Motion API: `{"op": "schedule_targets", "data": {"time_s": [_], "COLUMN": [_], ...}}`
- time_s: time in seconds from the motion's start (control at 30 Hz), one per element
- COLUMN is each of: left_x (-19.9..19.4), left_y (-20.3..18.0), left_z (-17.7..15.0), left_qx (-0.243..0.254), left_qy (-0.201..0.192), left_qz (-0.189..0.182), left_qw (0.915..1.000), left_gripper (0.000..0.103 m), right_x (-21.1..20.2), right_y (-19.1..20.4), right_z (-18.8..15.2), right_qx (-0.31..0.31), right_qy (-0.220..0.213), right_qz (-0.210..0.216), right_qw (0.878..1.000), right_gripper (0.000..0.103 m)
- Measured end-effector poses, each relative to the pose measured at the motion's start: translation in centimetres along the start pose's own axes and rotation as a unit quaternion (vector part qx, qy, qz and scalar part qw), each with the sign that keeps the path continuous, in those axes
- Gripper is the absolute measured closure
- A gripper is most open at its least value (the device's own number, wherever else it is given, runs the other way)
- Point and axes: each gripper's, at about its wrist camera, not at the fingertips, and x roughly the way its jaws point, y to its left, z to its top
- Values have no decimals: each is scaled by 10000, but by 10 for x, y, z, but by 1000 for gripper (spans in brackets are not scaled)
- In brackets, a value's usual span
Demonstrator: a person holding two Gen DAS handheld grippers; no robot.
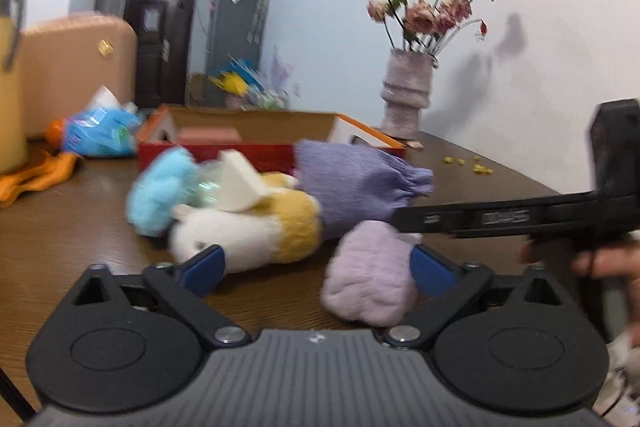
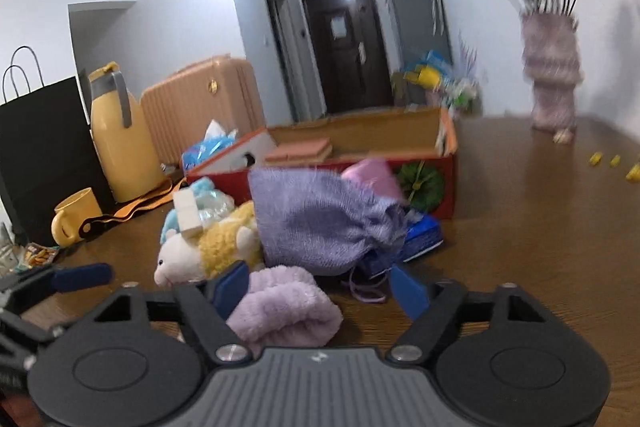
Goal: Organize soft objects
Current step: 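Move the right tool to the lilac wristband and grasp it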
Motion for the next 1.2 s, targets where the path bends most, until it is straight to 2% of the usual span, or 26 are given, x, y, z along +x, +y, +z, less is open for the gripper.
{"op": "schedule_targets", "data": {"time_s": [0.03,0.07,0.13,0.2,0.3,0.4,0.47,0.63,0.7,0.77,0.87,1.0,1.13,1.17,1.2], "left_x": [7,12,20,25,27,29,29,8,0,-6,-17,-21,2,9,14], "left_y": [0,1,3,9,11,14,16,19,24,28,39,51,51,52,52], "left_z": [1,1,0,-1,-1,-2,-3,-11,-15,-16,-13,-4,5,6,6], "left_qx": [-80,-181,-301,-505,-582,-673,-729,-829,-901,-915,-1123,-1479,-1432,-1503,-1589], "left_qy": [85,155,302,412,471,557,639,762,746,759,594,582,663,746,854], "left_qz": [-146,-264,-388,-564,-693,-772,-685,-313,-169,90,117,-59,-49,-100,-190], "left_qw": [9998,9994,9983,9963,9948,9932,9929,9931,9930,9929,9918,9873,9874,9858,9834], "left_gripper": [18,22,39,47,48,57,59,70,70,70,69,53,54,56,64], "right_x": [7,12,23,28,31,31,27,-4,-17,-27,-38,-39,-22,-17,-14], "right_y": [-4,-6,-9,-10,-18,-21,-14,11,23,33,40,29,19,20,21], "right_z": [0,-2,-4,-4,-5,-6,-8,-26,-36,-47,-55,-49,-45,-43,-42], "right_qx": [114,198,298,384,603,761,634,360,306,312,230,621,1145,1196,1243], "right_qy": [91,162,311,390,501,527,466,324,274,208,113,14,-51,43,68], "right_qz": [100,194,379,544,660,702,608,409,389,415,526,313,287,237,215], "right_qw": [9998,9995,9984,9970,9947,9932,9950,9980,9984,9984,9983,9976,9930,9925,9920], "right_gripper": [51,58,60,62,66,71,76,78,77,71,66,61,57,58,58]}}
